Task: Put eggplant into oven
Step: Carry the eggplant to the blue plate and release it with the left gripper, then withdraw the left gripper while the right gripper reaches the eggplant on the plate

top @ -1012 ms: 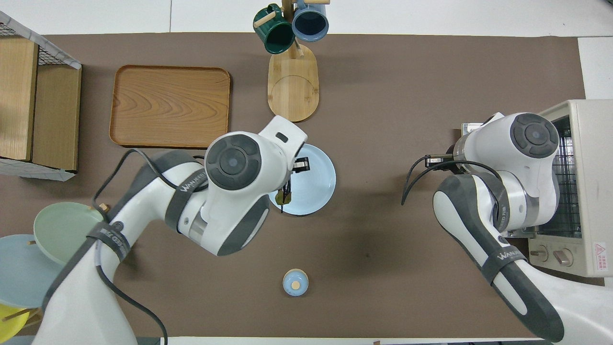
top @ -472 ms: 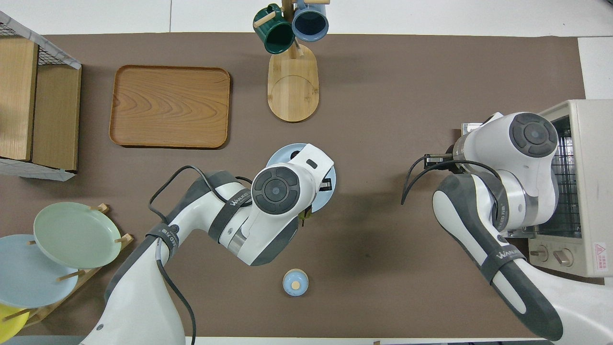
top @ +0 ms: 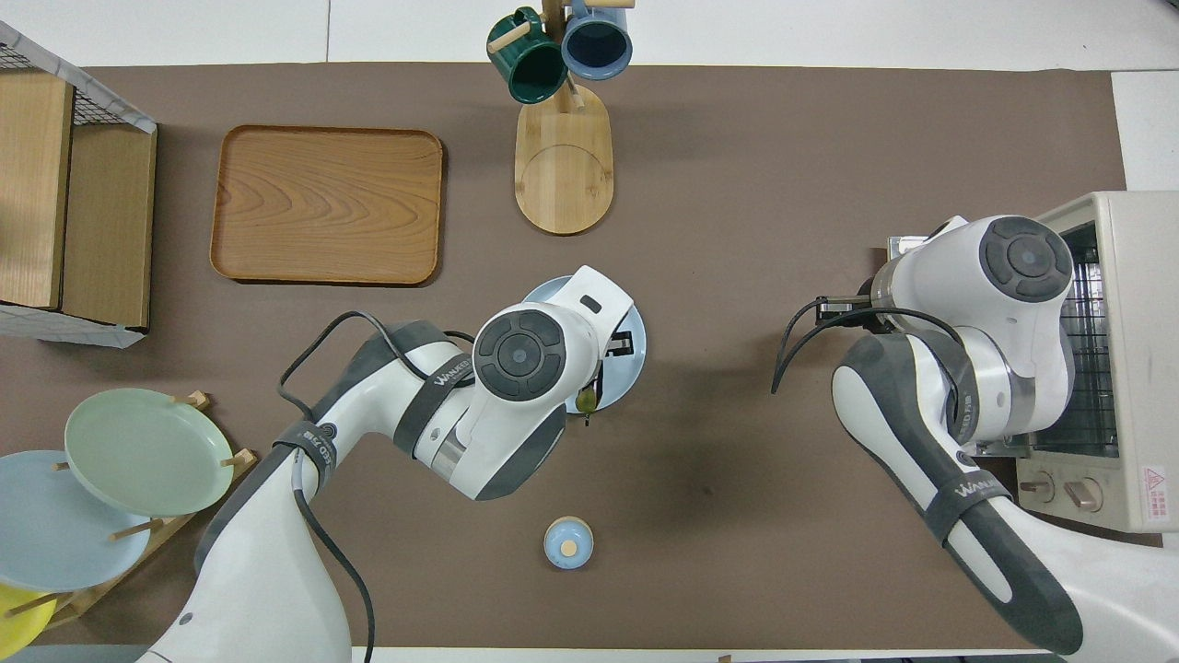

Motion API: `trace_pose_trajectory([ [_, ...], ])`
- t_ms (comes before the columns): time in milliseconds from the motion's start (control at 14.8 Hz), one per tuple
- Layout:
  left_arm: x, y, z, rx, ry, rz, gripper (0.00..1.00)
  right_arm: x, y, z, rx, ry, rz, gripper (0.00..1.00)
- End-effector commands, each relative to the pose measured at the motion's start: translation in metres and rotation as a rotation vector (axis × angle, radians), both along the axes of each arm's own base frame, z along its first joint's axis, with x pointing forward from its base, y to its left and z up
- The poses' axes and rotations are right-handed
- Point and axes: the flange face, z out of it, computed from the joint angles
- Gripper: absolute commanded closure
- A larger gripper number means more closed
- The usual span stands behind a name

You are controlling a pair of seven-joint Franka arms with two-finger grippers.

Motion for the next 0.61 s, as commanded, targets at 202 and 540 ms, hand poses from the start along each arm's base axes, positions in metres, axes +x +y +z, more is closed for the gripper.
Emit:
trace_pose_trajectory([
  [202, 0.073, 0.127, 0.108, 0.058, 0.036, 0.006, 0.0, 0.019, 0.082, 0.051, 0.002, 0.026, 0.047, 0.47],
  [540, 0.122, 0.281, 0.176, 0.095, 0.122, -0.097, 0.0, 0.04, 0.261, 0.096, -0.033, -0.003, 0.022, 0.47],
])
